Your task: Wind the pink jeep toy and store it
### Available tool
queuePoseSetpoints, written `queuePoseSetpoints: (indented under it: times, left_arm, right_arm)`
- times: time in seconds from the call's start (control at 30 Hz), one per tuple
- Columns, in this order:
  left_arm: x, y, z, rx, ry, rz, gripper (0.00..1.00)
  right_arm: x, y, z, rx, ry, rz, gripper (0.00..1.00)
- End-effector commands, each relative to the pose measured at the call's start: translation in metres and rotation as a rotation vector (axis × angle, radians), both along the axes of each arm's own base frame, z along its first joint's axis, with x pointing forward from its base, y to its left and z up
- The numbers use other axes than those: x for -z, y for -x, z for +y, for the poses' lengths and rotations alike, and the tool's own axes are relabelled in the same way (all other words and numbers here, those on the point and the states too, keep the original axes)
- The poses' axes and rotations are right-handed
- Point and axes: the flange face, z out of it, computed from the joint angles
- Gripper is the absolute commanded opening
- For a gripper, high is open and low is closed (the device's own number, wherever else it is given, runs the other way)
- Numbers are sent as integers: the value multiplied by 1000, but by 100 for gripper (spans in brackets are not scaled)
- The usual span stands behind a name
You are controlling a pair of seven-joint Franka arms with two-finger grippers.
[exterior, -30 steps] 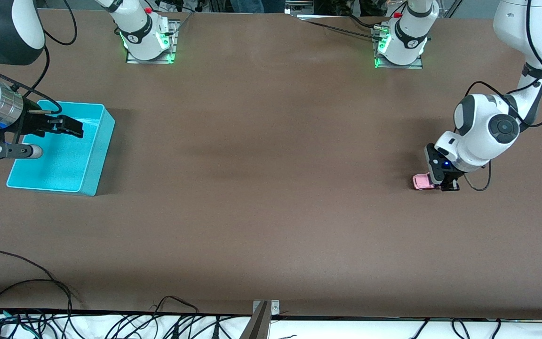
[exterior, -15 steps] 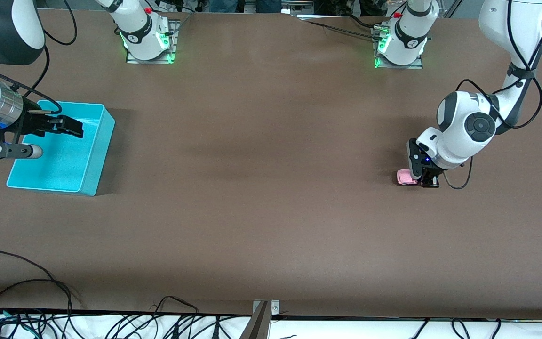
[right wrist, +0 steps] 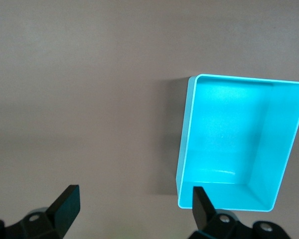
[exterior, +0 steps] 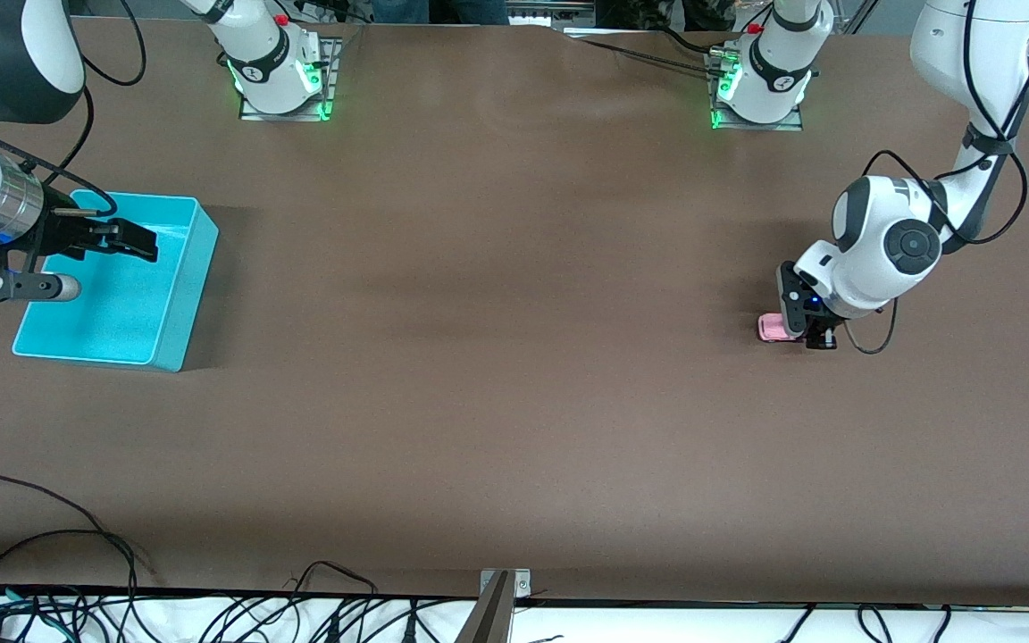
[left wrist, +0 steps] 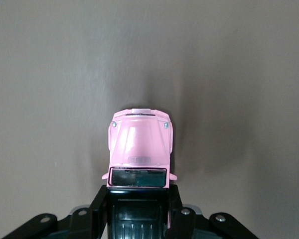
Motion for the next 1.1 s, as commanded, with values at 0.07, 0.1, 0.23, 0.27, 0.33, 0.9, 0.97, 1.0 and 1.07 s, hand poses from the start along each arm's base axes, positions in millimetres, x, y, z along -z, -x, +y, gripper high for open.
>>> queuePoseSetpoints:
  times: [0.07,0.1,0.23,0.27,0.33,0.9,0.97,1.0,1.07]
  left_arm:
    - [26,6,11,1,-10,26,0]
    - [27,7,16,-7,-13,25,0]
    - [35,9,35,-30,-25,22,0]
    - [37,9,39,-35,-28,21,0]
    - [38,9,47,-27,-32,18,0]
    - [44,15,107,52,-68,-1,0]
    - [45,16,113,44,-72,0,0]
    - [45,16,115,40,-74,0,0]
    - [47,18,121,30,-77,4,0]
  right_arm:
    - [-4,-1,-2,-5,-17,-3,100]
    - [-4,-1,-2,-5,-19,-4,100]
    - [-4,-1,-2,-5,-19,-4,100]
    - [-4,-1,-2,-5,-19,-4,100]
    - [-4,-1,-2,-5,-19,-4,100]
    - [-4,-1,-2,-5,-19,-4,100]
    - [-4,-1,-2,-5,-19,-4,100]
    - [-4,-1,-2,-5,-19,-4,100]
    - [-4,-1,-2,-5,-19,-4,100]
